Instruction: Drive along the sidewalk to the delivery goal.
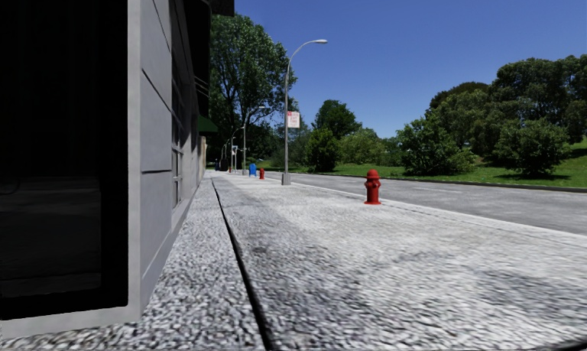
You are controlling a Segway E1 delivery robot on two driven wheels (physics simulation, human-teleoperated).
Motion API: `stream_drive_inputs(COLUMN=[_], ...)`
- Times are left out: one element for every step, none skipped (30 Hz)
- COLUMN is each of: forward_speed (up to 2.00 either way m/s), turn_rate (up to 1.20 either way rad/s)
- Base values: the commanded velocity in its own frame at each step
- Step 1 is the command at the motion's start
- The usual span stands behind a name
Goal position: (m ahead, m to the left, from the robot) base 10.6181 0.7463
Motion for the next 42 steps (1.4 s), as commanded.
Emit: stream_drive_inputs(forward_speed=[1.82, 1.82, 1.82, 1.82, 1.82, 1.82, 1.82, 1.81, 1.81, 1.81, 1.81, 1.81, 1.81, 1.81, 1.81, 1.81, 1.81, 1.81, 1.81, 1.81, 1.81, 1.81, 1.81, 1.81, 1.81, 1.81, 1.81, 1.81, 1.81, 1.81, 1.81, 1.81, 1.81, 1.81, 1.81, 1.81, 1.81, 1.81, 1.81, 1.81, 1.81, 1.81], turn_rate=[0.25, 0.27, 0.25, 0.1, 0.0, 0.0, 0.0, 0.0, 0.0, 0.0, 0.0, 0.0, 0.0, 0.0, 0.0, 0.0, 0.0, 0.0, 0.0, 0.0, 0.0, 0.0, 0.0, 0.0, 0.0, 0.0, 0.0, 0.0, 0.0, 0.0, 0.0, 0.0, 0.0, 0.0, 0.0, 0.0, 0.0, 0.0, 0.0, 0.0, 0.0, 0.0])
